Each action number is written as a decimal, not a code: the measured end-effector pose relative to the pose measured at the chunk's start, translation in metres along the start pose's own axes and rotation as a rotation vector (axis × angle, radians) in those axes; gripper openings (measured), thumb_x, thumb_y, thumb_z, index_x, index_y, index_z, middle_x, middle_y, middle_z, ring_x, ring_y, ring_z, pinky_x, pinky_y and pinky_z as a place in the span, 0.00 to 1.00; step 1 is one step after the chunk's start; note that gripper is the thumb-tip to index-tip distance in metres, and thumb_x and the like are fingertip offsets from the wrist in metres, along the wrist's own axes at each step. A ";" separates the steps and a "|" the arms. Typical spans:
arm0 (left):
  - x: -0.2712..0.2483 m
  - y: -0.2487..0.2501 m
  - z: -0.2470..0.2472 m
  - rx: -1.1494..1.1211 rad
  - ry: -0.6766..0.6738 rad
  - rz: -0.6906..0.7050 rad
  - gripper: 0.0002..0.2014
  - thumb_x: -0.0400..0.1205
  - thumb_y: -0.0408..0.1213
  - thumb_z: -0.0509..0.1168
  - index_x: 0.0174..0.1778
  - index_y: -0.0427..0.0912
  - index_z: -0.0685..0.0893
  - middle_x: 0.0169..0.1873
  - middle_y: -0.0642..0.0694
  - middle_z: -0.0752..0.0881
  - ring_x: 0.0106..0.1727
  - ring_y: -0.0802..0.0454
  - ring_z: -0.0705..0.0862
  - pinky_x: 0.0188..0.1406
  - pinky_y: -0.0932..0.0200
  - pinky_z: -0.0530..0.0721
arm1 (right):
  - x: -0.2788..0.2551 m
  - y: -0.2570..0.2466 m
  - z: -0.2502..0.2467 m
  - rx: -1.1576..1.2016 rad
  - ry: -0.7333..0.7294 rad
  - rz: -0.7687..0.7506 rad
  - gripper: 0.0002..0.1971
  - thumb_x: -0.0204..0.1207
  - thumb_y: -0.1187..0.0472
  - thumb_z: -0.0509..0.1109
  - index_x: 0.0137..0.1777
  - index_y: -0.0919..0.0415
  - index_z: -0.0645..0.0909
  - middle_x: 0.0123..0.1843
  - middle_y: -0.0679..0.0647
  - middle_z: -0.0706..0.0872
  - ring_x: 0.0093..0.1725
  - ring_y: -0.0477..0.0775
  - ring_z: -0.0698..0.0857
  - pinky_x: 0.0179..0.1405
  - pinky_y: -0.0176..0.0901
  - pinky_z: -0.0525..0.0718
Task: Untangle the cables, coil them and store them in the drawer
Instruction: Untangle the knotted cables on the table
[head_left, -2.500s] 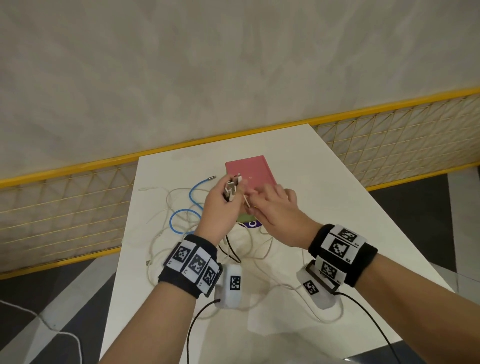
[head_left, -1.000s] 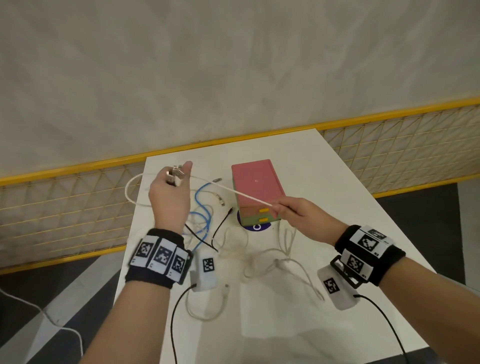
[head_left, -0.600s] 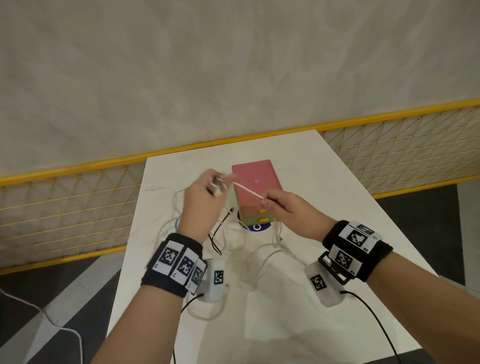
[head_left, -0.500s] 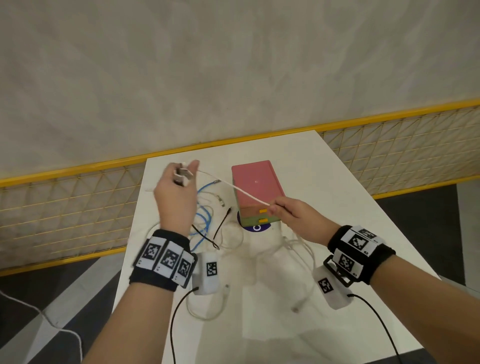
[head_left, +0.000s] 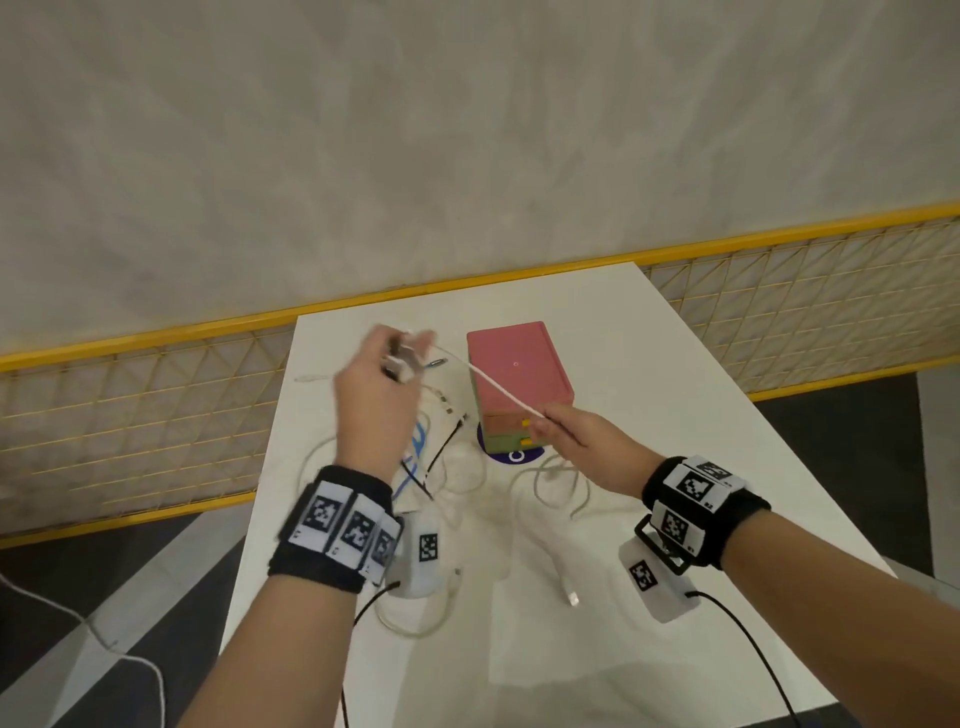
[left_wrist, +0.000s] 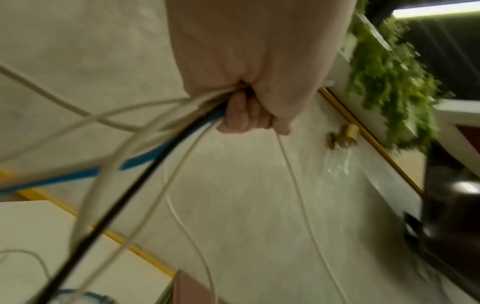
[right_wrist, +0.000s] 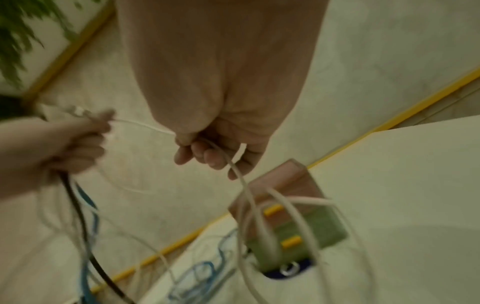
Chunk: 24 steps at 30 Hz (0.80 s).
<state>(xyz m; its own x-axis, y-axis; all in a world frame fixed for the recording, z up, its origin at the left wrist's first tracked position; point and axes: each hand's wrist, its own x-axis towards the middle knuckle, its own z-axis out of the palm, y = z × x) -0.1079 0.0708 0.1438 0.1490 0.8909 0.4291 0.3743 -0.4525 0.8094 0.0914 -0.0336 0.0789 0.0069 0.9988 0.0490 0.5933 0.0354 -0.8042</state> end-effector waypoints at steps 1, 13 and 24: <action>0.007 0.000 -0.008 -0.016 0.102 -0.016 0.10 0.82 0.41 0.69 0.39 0.44 0.77 0.24 0.57 0.76 0.25 0.61 0.74 0.25 0.75 0.69 | -0.003 0.007 0.001 -0.013 -0.005 0.025 0.12 0.87 0.61 0.54 0.41 0.55 0.71 0.32 0.44 0.71 0.30 0.40 0.69 0.34 0.32 0.68; -0.039 0.016 0.012 0.124 -0.483 0.204 0.54 0.81 0.35 0.70 0.69 0.88 0.33 0.24 0.51 0.76 0.26 0.49 0.78 0.31 0.54 0.81 | 0.018 -0.038 0.007 0.035 0.027 -0.168 0.10 0.86 0.66 0.55 0.47 0.65 0.76 0.42 0.59 0.82 0.43 0.53 0.80 0.46 0.43 0.78; -0.021 -0.016 0.006 0.252 -0.388 0.208 0.09 0.83 0.48 0.67 0.46 0.47 0.80 0.23 0.54 0.77 0.25 0.57 0.75 0.27 0.54 0.78 | 0.025 -0.039 -0.007 -0.085 0.021 -0.200 0.12 0.86 0.63 0.57 0.54 0.54 0.82 0.39 0.37 0.77 0.41 0.36 0.77 0.44 0.29 0.72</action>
<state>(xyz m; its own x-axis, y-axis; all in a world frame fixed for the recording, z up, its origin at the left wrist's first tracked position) -0.1119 0.0599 0.1192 0.5553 0.7537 0.3514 0.5028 -0.6409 0.5801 0.0740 -0.0102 0.1157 -0.1014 0.9713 0.2152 0.6503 0.2284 -0.7245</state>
